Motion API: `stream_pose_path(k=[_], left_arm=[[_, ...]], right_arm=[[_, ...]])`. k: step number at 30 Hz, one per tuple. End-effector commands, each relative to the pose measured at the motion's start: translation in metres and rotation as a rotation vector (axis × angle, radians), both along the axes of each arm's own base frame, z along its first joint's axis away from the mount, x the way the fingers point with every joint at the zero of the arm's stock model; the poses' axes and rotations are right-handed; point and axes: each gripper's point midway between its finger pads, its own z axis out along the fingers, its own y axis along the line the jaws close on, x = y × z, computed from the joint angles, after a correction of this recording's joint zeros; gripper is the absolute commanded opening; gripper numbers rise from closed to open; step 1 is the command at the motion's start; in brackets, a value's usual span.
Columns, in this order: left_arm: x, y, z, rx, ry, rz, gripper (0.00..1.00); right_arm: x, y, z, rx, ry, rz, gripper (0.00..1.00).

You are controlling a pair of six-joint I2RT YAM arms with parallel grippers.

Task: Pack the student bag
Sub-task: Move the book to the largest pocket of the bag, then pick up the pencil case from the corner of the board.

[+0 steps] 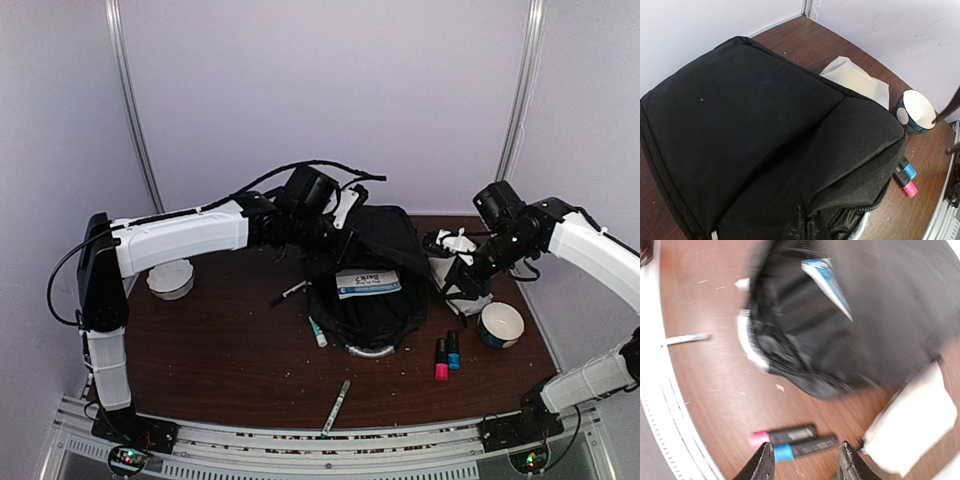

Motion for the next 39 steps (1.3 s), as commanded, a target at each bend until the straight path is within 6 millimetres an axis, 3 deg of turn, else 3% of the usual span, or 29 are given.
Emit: stream_pose_path(k=[1,6,10,19,28,36,39], left_arm=[[0.004,-0.007,0.021,-0.067,-0.054,-0.026,0.0],[0.003,-0.008,0.024,-0.078,-0.055,-0.038,0.0],[0.001,-0.012,0.026,-0.091,-0.046,-0.056,0.0],[0.0,-0.01,0.023,-0.08,-0.039,-0.056,0.0],[-0.001,-0.012,0.022,-0.087,-0.03,-0.057,0.0],[0.0,-0.014,0.021,-0.091,-0.026,-0.058,0.0],[0.0,-0.014,0.019,-0.09,-0.022,-0.055,0.0]], right_arm=[[0.018,-0.036,0.012,0.06,0.003,-0.192,0.41],[0.056,-0.089,-0.018,-0.046,0.021,-0.457,0.39],[0.072,-0.108,-0.036,-0.094,0.06,-0.529,0.36],[0.096,-0.101,-0.08,-0.186,0.107,-0.531,0.33],[0.101,-0.106,-0.132,-0.325,0.141,-0.59,0.31],[0.1,-0.102,-0.161,-0.396,0.15,-0.558,0.32],[0.106,-0.103,-0.161,-0.411,0.136,-0.573,0.32]])
